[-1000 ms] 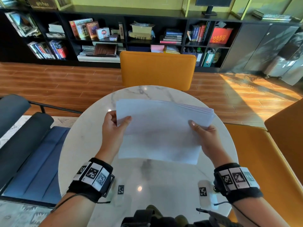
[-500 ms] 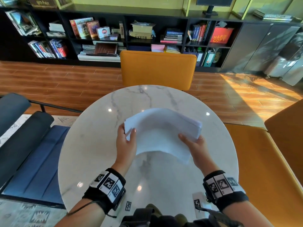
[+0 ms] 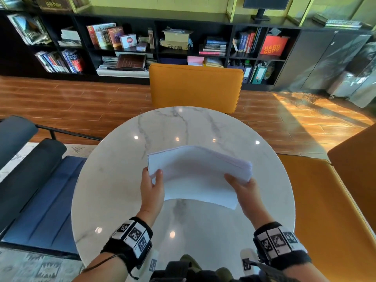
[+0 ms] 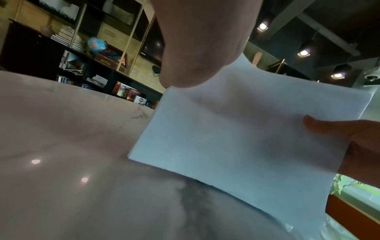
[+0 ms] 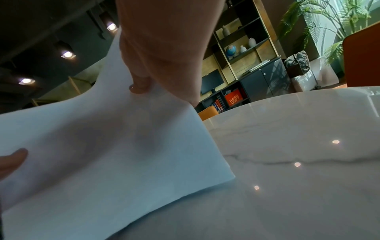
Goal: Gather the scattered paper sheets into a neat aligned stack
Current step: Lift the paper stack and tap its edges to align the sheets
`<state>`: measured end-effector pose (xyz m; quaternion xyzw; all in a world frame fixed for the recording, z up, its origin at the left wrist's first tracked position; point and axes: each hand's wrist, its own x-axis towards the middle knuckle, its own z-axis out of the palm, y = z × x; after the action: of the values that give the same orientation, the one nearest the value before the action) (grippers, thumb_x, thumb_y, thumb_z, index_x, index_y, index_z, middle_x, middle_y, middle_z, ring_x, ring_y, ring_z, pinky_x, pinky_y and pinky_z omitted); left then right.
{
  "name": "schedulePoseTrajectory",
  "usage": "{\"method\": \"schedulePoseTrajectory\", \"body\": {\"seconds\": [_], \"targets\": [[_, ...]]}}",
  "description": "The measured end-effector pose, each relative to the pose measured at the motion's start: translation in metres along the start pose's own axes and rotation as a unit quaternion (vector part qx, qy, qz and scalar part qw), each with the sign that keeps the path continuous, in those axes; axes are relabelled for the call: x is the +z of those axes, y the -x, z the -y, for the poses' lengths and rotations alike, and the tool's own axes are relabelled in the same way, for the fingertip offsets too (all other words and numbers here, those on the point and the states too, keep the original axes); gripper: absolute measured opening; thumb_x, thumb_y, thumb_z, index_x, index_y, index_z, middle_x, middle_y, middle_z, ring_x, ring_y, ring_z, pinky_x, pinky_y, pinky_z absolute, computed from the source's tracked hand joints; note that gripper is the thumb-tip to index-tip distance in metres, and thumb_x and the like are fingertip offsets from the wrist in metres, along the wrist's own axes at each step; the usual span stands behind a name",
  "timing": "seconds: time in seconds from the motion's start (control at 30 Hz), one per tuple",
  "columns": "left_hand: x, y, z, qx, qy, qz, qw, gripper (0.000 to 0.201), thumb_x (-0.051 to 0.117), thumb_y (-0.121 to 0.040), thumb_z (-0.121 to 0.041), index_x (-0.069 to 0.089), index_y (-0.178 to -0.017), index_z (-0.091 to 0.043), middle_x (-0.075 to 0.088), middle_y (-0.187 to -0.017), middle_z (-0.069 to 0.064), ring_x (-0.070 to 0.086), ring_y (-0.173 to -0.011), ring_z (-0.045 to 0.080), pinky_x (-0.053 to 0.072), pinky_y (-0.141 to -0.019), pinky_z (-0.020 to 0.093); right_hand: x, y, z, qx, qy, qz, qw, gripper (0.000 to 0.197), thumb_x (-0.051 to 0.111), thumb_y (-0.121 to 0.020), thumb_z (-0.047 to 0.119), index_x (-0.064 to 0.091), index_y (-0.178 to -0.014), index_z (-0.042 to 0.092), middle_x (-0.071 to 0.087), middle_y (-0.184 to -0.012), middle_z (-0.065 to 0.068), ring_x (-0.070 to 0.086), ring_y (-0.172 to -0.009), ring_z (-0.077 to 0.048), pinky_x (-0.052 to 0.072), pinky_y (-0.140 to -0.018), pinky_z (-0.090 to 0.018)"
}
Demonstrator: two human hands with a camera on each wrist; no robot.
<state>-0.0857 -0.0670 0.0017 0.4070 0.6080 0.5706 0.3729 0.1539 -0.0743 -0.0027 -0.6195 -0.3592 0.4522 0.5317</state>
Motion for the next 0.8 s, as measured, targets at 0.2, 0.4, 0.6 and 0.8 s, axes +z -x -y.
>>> {"method": "schedulePoseTrajectory", "body": {"seconds": [0.2,0.4,0.6,0.8], "targets": [[-0.001,0.000,-0.012,0.045,0.023,-0.038,0.998,0.010,0.051,-0.095,-0.014,0.045,-0.100,-0.008,0.057,-0.097,-0.010,0.057,-0.087,-0.012,0.044,-0.076,0.006,-0.002,0.001,0.012,-0.041,-0.015,0.035,0.998,0.010,0.077,-0.074,0.010,0.073,-0.078,0.019,0.077,-0.075,0.006,0.072,-0.078,-0.014,0.055,-0.082,-0.036],[-0.005,0.002,-0.012,0.072,-0.013,-0.040,0.997,0.017,0.055,-0.093,-0.018,0.046,-0.106,-0.011,0.055,-0.094,-0.014,0.055,-0.088,-0.015,0.040,-0.079,0.003,-0.003,0.000,0.010,-0.052,0.018,0.040,0.998,0.031,0.076,-0.068,0.033,0.071,-0.095,0.019,0.076,-0.095,-0.004,0.071,-0.096,-0.022,0.052,-0.094,-0.047],[-0.004,-0.005,-0.024,0.109,-0.003,-0.045,0.993,0.032,0.052,-0.086,-0.026,0.045,-0.113,-0.010,0.053,-0.098,-0.020,0.054,-0.090,-0.020,0.040,-0.081,-0.001,-0.006,-0.008,0.028,-0.087,0.015,0.043,0.995,0.049,0.081,-0.062,0.042,0.065,-0.103,0.023,0.073,-0.103,-0.001,0.067,-0.099,-0.020,0.052,-0.092,-0.043],[-0.006,-0.010,-0.013,0.058,-0.029,-0.014,0.998,0.026,0.057,-0.092,-0.017,0.044,-0.114,-0.014,0.057,-0.103,-0.003,0.055,-0.098,0.009,0.043,-0.097,0.032,-0.008,-0.013,0.023,-0.037,0.059,0.088,0.994,0.032,0.078,-0.073,0.016,0.065,-0.103,0.017,0.071,-0.099,-0.003,0.066,-0.090,-0.013,0.051,-0.095,-0.041]]}}
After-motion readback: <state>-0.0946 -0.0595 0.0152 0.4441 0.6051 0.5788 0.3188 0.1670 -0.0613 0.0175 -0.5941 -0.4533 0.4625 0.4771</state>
